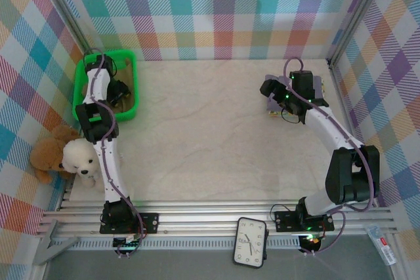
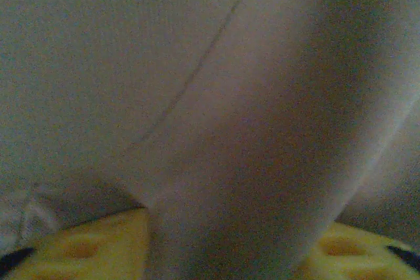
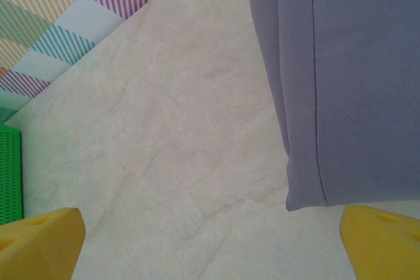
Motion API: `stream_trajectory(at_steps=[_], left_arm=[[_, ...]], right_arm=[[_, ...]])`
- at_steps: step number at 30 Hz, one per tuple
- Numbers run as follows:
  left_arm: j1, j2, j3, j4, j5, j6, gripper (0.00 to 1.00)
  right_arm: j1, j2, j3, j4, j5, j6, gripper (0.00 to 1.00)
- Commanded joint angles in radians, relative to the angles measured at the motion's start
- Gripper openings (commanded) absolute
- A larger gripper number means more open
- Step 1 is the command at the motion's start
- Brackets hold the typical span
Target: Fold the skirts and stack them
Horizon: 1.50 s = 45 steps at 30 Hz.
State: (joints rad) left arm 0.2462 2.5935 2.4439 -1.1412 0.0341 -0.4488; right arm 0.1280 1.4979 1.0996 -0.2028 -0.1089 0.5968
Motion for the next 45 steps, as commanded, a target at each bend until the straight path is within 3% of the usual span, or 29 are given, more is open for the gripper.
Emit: stream_trajectory(at_steps=[1,2,4,9,21,28,39,41,42,44,45], left_arm=[[-0.002,0.006,0.021,-0.047,0.021,0.001,0.21],[-0.002,-0.016,0.018,-0.033,0.02,0.001,0.11],[-0.002,-0.07,0.017,-0.001,0.012,0.005,0.02],[0.011,-0.248,0.018,0.095,0.028,-0.014,0.0],[-0.009,-0.673,0.018,0.324,0.285,-0.061,0.0],[-0.178,-0.805,-0.02,0.353,0.322,-0.016,0.0],[-0.551,-0.886,-0.438,0.402,0.232,0.004,0.0],[-0.612,-0.847,-0.513,0.429,0.279,-0.036,0.07],[-0.638,-0.822,-0.538,0.439,0.296,-0.06,0.15],[-0.694,-0.749,-0.563,0.449,0.34,-0.107,0.46],[-0.718,-0.719,-0.562,0.449,0.368,-0.118,0.55]], right_arm=[[0.001,0.007,0.038,-0.011,-0.025,-0.028,0.99],[0.0,0.007,0.041,-0.016,-0.022,-0.028,0.99],[0.001,0.001,0.046,-0.027,-0.011,-0.026,0.99],[0.002,-0.051,-0.007,0.052,-0.021,-0.025,0.99],[0.0,-0.176,-0.083,0.092,-0.076,-0.077,0.99],[0.0,-0.182,-0.079,0.016,-0.077,-0.068,0.99],[-0.001,-0.238,-0.149,0.034,-0.027,-0.02,0.99],[-0.001,-0.264,-0.183,0.083,-0.004,0.032,0.99],[0.0,-0.271,-0.194,0.103,-0.002,0.049,0.99],[0.0,-0.274,-0.211,0.144,-0.026,0.066,0.99],[-0.001,-0.271,-0.214,0.16,-0.046,0.058,0.99]])
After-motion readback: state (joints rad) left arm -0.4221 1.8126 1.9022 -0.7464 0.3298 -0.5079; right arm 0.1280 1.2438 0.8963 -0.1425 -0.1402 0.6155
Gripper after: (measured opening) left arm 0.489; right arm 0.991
